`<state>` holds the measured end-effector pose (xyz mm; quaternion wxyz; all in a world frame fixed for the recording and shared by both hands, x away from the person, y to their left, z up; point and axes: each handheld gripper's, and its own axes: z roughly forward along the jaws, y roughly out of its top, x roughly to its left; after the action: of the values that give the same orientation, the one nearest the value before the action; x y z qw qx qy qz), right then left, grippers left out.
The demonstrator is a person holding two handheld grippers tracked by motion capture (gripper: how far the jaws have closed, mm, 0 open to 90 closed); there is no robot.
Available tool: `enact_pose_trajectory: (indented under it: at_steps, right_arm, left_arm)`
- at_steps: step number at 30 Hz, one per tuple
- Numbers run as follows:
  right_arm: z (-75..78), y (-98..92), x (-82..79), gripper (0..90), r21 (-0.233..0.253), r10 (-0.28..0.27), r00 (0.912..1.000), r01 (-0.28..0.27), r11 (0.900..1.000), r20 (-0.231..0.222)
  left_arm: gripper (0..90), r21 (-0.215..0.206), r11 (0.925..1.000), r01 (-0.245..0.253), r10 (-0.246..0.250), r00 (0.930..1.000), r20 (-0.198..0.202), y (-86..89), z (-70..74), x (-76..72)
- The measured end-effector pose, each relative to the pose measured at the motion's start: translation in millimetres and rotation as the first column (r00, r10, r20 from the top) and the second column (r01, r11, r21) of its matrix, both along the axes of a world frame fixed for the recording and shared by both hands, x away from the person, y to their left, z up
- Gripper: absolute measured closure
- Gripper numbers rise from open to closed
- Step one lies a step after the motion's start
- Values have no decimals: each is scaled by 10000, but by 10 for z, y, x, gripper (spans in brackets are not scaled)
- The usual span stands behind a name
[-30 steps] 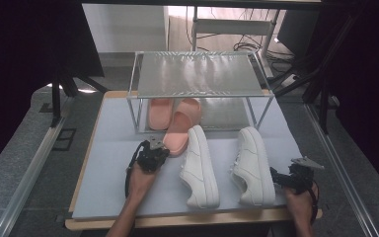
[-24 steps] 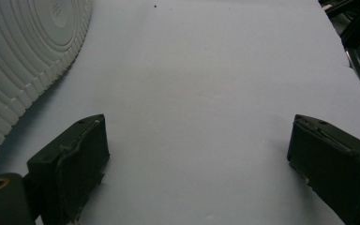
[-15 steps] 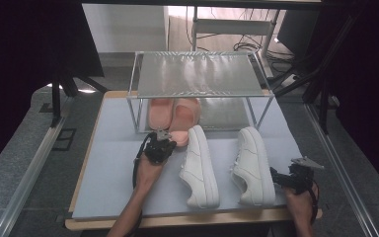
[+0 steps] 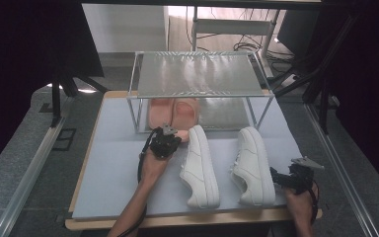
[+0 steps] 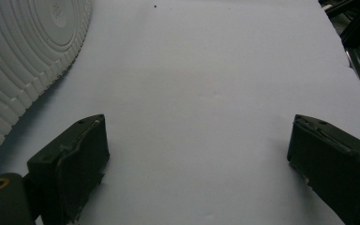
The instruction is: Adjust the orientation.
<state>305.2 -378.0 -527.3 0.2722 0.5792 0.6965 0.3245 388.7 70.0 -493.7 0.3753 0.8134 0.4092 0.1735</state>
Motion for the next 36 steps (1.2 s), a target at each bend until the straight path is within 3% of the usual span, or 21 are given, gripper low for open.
enact_pose_trajectory:
  at_steps: [2,18,36]
  right_arm:
    - [0,0,0,59,-2,1,10000,-1,10000,0]
    - [0,-1,0,59,-12,6,10000,-6,10000,-3]
    - [0,-2,0,59,-7,6,10000,-6,10000,-5]
  left_arm:
    - [871,160,9999,59,-59,10000,-55,-12,-8,14]
    - [890,-75,9997,-247,247,9997,-47,-73,-46,293]
    - [892,76,9976,-693,694,9973,-221,-95,-106,644]
